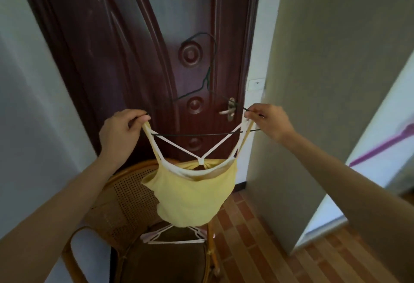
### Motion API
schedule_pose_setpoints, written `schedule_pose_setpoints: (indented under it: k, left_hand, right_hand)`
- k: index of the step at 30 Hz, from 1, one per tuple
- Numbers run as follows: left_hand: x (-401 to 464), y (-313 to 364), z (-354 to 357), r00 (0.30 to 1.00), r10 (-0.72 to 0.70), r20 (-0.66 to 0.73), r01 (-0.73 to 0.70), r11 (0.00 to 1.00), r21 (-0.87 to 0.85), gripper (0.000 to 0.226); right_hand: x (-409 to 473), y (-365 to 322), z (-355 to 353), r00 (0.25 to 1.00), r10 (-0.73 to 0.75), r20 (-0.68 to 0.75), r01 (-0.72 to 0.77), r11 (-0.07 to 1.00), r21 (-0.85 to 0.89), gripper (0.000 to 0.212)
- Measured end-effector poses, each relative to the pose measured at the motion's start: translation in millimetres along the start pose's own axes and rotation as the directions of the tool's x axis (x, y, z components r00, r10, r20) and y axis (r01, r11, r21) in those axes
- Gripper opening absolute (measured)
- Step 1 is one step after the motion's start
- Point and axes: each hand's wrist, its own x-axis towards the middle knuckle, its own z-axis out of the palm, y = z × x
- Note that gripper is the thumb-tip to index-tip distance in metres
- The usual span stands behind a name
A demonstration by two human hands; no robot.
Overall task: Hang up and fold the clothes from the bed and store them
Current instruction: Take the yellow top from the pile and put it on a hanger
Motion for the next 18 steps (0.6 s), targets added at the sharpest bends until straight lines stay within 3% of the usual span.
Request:
schedule_pose_setpoints:
  k: [9, 18]
  left_hand:
    - [30, 74, 91, 0.980, 0.151, 0.130, -0.118, 0.965, -0.233, 0.020]
    - [5, 223, 191, 0.927, 0.324, 0.188, -0.214, 0.870, -0.444, 0.017]
  right_hand:
    - [-55, 62, -83, 0.960, 0.178, -0.214, -0.208, 0.970, -0.127, 0.018]
    - [-142, 162, -196, 0.867, 0.318, -0.383, -0.411, 0.891, -0.191, 0.018]
